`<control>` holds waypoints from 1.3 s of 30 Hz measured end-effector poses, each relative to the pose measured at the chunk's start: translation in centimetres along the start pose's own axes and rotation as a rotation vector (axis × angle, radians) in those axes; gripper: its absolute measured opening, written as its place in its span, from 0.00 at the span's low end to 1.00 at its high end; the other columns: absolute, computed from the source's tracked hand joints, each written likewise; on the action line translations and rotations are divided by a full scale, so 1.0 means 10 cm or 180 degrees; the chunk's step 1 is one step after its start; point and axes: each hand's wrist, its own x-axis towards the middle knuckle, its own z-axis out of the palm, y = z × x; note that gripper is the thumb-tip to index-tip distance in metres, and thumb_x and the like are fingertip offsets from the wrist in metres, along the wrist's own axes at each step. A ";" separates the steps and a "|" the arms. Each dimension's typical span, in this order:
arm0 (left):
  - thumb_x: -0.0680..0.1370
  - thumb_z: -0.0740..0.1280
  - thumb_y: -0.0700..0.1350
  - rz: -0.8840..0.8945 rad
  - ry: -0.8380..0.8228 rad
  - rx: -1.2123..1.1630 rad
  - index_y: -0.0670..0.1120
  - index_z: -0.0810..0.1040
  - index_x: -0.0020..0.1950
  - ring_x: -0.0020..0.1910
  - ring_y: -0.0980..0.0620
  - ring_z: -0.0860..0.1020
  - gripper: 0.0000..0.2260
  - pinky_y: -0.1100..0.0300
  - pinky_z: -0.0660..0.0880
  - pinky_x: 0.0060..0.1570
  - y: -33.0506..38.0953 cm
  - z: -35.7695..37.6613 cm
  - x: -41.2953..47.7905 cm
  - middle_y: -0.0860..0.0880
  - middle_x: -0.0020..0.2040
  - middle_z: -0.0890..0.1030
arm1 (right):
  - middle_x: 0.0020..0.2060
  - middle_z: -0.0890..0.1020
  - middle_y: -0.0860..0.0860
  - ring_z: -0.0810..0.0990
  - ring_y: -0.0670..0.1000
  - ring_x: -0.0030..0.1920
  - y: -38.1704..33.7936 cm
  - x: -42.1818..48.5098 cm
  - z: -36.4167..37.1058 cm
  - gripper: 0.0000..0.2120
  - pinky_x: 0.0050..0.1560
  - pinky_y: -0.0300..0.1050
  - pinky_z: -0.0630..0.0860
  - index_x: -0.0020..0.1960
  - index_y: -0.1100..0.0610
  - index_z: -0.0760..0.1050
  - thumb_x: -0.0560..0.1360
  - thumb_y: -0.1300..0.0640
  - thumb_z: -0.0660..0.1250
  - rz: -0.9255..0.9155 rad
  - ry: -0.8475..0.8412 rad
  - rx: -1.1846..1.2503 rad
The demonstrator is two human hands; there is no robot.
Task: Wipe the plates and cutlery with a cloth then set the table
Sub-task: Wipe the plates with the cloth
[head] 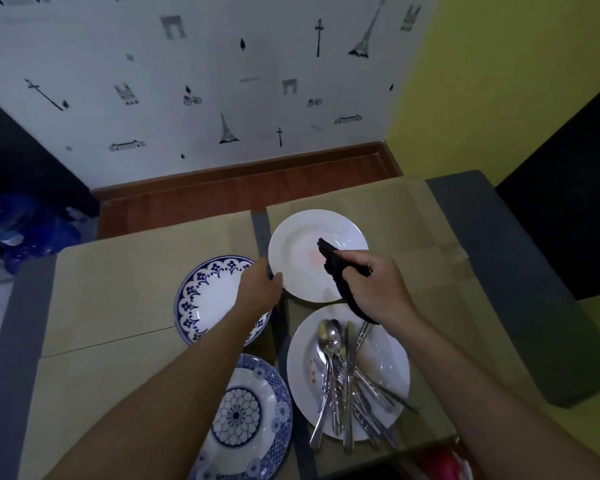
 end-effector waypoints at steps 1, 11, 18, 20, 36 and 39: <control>0.82 0.65 0.44 -0.0078 -0.0086 0.0028 0.42 0.74 0.67 0.62 0.42 0.78 0.15 0.49 0.75 0.61 0.03 0.05 0.03 0.44 0.62 0.80 | 0.44 0.88 0.44 0.84 0.43 0.40 0.02 0.03 -0.04 0.21 0.42 0.37 0.76 0.48 0.46 0.87 0.76 0.69 0.63 -0.0041 -0.0005 -0.0024; 0.82 0.65 0.46 -0.0695 0.0059 0.0156 0.38 0.69 0.68 0.62 0.38 0.76 0.19 0.49 0.74 0.55 0.17 0.28 0.37 0.38 0.63 0.77 | 0.44 0.88 0.44 0.86 0.48 0.46 0.22 0.26 -0.47 0.22 0.50 0.42 0.80 0.46 0.44 0.87 0.75 0.69 0.63 0.0065 0.0079 -0.0045; 0.85 0.54 0.46 -0.0804 0.0231 -0.0702 0.40 0.69 0.62 0.54 0.43 0.75 0.11 0.51 0.70 0.48 0.27 0.29 0.43 0.41 0.55 0.75 | 0.45 0.88 0.45 0.84 0.47 0.43 0.22 0.31 -0.57 0.22 0.46 0.42 0.76 0.50 0.47 0.88 0.76 0.69 0.62 0.0252 0.0058 0.0100; 0.86 0.52 0.46 -0.0870 0.0294 -0.1132 0.42 0.66 0.59 0.52 0.45 0.73 0.09 0.52 0.71 0.46 0.32 0.27 0.41 0.43 0.53 0.73 | 0.43 0.88 0.46 0.82 0.44 0.38 0.17 0.30 -0.56 0.23 0.42 0.41 0.74 0.49 0.47 0.88 0.76 0.70 0.61 0.0260 0.0061 0.0155; 0.87 0.50 0.44 0.0286 0.0843 -0.1883 0.52 0.61 0.80 0.67 0.61 0.65 0.20 0.63 0.63 0.65 0.59 -0.40 -0.31 0.58 0.70 0.67 | 0.58 0.85 0.43 0.81 0.45 0.60 -0.41 0.11 -0.09 0.21 0.62 0.41 0.76 0.62 0.49 0.85 0.78 0.66 0.63 -0.0892 -0.0024 -0.1103; 0.87 0.51 0.45 0.0487 0.0990 -0.1953 0.52 0.64 0.78 0.71 0.60 0.65 0.19 0.60 0.63 0.71 0.63 -0.47 -0.45 0.56 0.75 0.68 | 0.71 0.78 0.48 0.73 0.51 0.71 -0.49 0.12 -0.01 0.21 0.72 0.45 0.69 0.73 0.53 0.77 0.81 0.62 0.62 -0.0979 -0.0136 -0.2211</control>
